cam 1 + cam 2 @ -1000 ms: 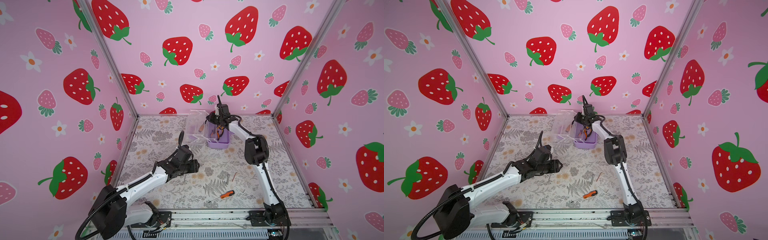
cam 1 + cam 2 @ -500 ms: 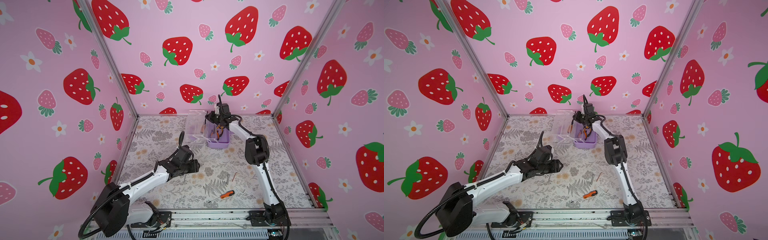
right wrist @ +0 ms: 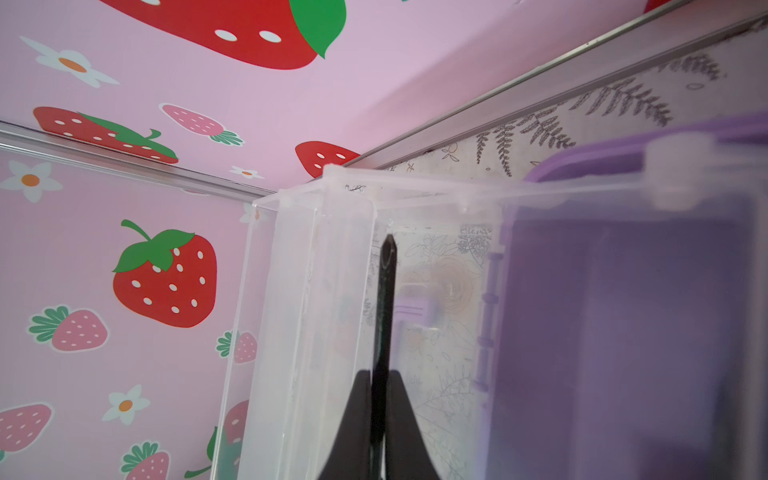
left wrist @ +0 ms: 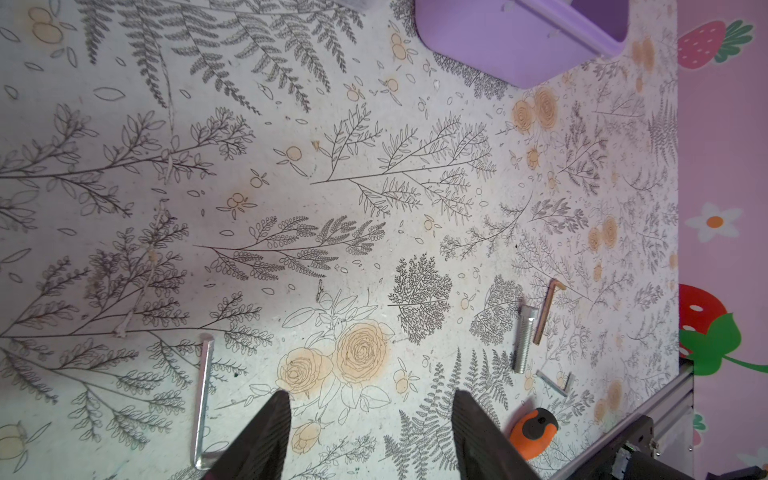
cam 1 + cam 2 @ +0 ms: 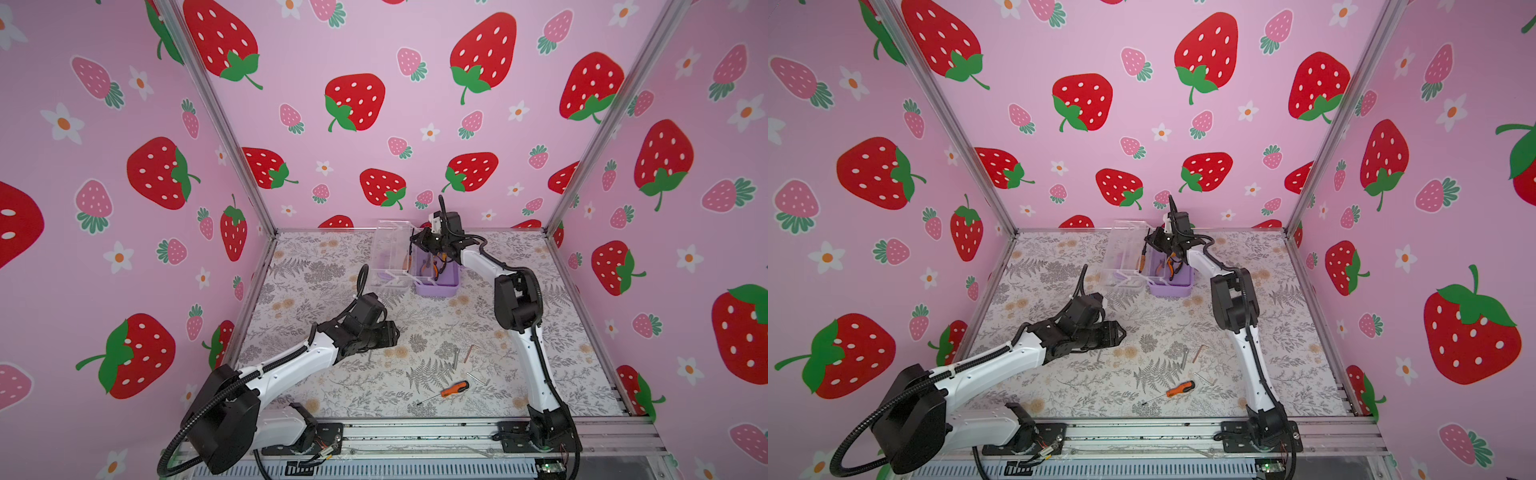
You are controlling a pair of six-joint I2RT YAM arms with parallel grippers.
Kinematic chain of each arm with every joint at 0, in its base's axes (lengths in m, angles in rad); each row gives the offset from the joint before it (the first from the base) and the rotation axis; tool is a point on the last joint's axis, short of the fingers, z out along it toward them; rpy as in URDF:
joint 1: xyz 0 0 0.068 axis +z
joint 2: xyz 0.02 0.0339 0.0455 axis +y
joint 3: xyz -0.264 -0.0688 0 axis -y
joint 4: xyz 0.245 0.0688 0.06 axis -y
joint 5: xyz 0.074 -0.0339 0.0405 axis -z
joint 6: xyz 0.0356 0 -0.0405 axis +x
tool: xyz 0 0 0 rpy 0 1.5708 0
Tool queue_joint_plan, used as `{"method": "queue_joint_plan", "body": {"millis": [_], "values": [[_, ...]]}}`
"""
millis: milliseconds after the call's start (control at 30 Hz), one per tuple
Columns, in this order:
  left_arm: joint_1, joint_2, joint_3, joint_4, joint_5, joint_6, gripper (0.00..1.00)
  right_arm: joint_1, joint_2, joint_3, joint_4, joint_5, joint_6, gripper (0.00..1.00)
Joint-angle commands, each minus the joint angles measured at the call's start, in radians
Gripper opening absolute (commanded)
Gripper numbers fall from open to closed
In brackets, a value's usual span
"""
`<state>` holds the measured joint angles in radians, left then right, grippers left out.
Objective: Pack the tool kit
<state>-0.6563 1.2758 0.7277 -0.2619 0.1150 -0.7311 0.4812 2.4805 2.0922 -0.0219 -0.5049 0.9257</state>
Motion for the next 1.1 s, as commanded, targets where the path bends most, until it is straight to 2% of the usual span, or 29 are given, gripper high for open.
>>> {"method": "queue_joint_plan", "body": {"millis": [0, 167, 233, 500, 700, 867, 933, 1067], "values": [[0.003, -0.018, -0.008, 0.007, 0.003, -0.011, 0.65, 0.013, -0.026, -0.050, -0.080, -0.047, -0.032, 0.11], [0.003, -0.018, -0.006, 0.004, 0.008, -0.013, 0.65, 0.013, -0.050, -0.058, -0.094, -0.022, -0.049, 0.30], [0.003, -0.019, -0.006, 0.001, 0.009, -0.013, 0.65, 0.011, -0.061, -0.054, -0.105, -0.013, -0.056, 0.34], [-0.010, -0.043, -0.007, -0.019, -0.007, -0.011, 0.65, 0.009, -0.149, -0.081, -0.145, 0.035, -0.104, 0.35], [-0.096, -0.052, 0.039, -0.088, -0.095, 0.027, 0.65, 0.006, -0.289, -0.155, -0.189, 0.117, -0.170, 0.35], [-0.185, -0.029, 0.088, -0.135, -0.156, 0.048, 0.66, 0.000, -0.466, -0.298, -0.226, 0.231, -0.248, 0.35], [-0.204, -0.032, 0.083, -0.126, -0.152, 0.041, 0.65, 0.002, -0.568, -0.404, -0.241, 0.316, -0.302, 0.37], [-0.254, -0.047, 0.068, -0.118, -0.147, 0.039, 0.57, 0.005, -0.806, -0.662, -0.256, 0.491, -0.392, 0.40]]}}
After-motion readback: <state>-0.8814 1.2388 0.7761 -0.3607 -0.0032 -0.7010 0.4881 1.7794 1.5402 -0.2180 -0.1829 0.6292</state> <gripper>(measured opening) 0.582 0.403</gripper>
